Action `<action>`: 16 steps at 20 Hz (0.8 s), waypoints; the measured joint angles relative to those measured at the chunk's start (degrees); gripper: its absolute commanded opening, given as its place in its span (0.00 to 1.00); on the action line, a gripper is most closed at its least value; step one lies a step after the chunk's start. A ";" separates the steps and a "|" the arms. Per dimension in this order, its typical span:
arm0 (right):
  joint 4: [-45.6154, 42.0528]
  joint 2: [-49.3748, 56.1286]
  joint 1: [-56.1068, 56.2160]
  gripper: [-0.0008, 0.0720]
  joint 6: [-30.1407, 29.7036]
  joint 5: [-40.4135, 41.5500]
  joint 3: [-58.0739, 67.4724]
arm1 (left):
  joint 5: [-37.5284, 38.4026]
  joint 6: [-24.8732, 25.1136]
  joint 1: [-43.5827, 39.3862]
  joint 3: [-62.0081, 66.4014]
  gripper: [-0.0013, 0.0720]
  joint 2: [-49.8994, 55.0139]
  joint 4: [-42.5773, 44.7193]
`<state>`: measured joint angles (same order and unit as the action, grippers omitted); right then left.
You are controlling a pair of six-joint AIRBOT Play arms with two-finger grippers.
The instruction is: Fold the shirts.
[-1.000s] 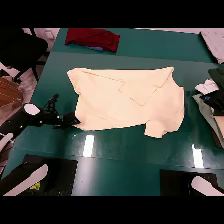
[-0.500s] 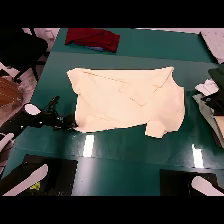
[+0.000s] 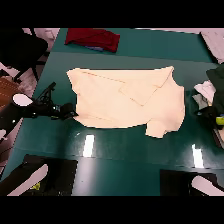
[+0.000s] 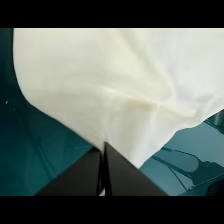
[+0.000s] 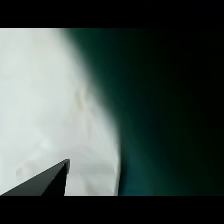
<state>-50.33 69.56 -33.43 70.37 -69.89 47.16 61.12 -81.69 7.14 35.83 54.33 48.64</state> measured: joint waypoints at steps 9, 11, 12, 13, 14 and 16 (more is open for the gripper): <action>3.80 12.57 7.56 0.85 2.34 2.71 6.19 | -0.57 -6.10 0.02 5.42 0.05 -0.17 9.99; 3.98 13.55 7.82 0.85 2.64 2.62 6.78 | -0.87 -6.67 0.02 5.86 0.05 -0.17 11.17; 3.96 13.90 8.09 0.85 2.82 2.45 6.97 | -1.01 -6.86 0.02 5.99 0.05 -0.17 11.58; 3.80 14.12 8.57 0.85 2.93 2.01 7.13 | -1.11 -7.02 0.02 6.10 0.05 -0.17 12.02; 3.54 14.29 9.11 0.85 3.02 1.53 7.21 | -1.16 -7.17 0.02 6.19 0.05 -0.17 12.41; 3.06 14.49 10.60 0.85 3.28 0.85 7.37 | -1.42 -7.43 0.02 6.25 0.05 -0.17 12.83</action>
<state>-47.27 84.05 -22.83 73.65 -69.04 54.52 59.70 -89.12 7.16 42.09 54.15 61.47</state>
